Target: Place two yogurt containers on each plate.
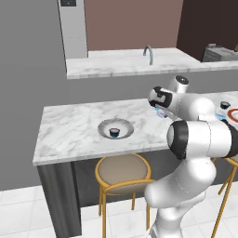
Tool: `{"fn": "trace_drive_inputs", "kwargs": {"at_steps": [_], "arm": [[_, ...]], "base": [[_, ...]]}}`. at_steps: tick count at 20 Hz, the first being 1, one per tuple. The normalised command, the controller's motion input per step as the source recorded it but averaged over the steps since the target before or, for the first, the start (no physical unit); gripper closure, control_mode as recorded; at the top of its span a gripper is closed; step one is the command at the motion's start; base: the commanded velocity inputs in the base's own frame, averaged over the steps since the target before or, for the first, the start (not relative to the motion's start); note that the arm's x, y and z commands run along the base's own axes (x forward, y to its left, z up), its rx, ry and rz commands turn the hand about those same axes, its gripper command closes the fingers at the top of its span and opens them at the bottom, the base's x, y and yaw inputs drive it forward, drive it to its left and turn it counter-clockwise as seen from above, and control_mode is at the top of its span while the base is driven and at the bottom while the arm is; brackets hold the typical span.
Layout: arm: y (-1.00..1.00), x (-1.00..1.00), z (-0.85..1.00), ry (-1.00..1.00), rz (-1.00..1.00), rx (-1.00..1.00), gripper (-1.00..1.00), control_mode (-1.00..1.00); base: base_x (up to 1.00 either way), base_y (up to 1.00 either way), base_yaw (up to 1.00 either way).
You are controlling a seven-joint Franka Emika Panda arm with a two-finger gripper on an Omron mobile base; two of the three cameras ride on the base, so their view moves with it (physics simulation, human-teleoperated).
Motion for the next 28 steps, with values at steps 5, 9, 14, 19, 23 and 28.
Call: {"fn": "trace_drive_inputs", "kwargs": {"at_steps": [5,9,14,19,23,28], "arm": [[0.53,0.00,0.13,0.03,0.36,0.00,1.00,-1.00],[0.71,0.00,0.00,0.08,0.38,0.00,1.00,-1.00],[0.86,0.00,0.00,0.06,0.33,0.00,1.00,-1.00],[0.87,0.01,-0.01,0.06,0.26,-0.01,1.00,-1.00],[0.54,0.12,-0.05,0.07,0.15,-0.04,1.00,-1.00],[0.14,0.19,-0.17,0.04,0.07,-0.01,1.00,-1.00]], "base": [[0.00,0.00,0.00],[0.00,0.00,0.00],[0.00,0.00,0.00],[0.00,0.00,0.00],[0.00,0.00,0.00],[0.00,0.00,0.00]]}}
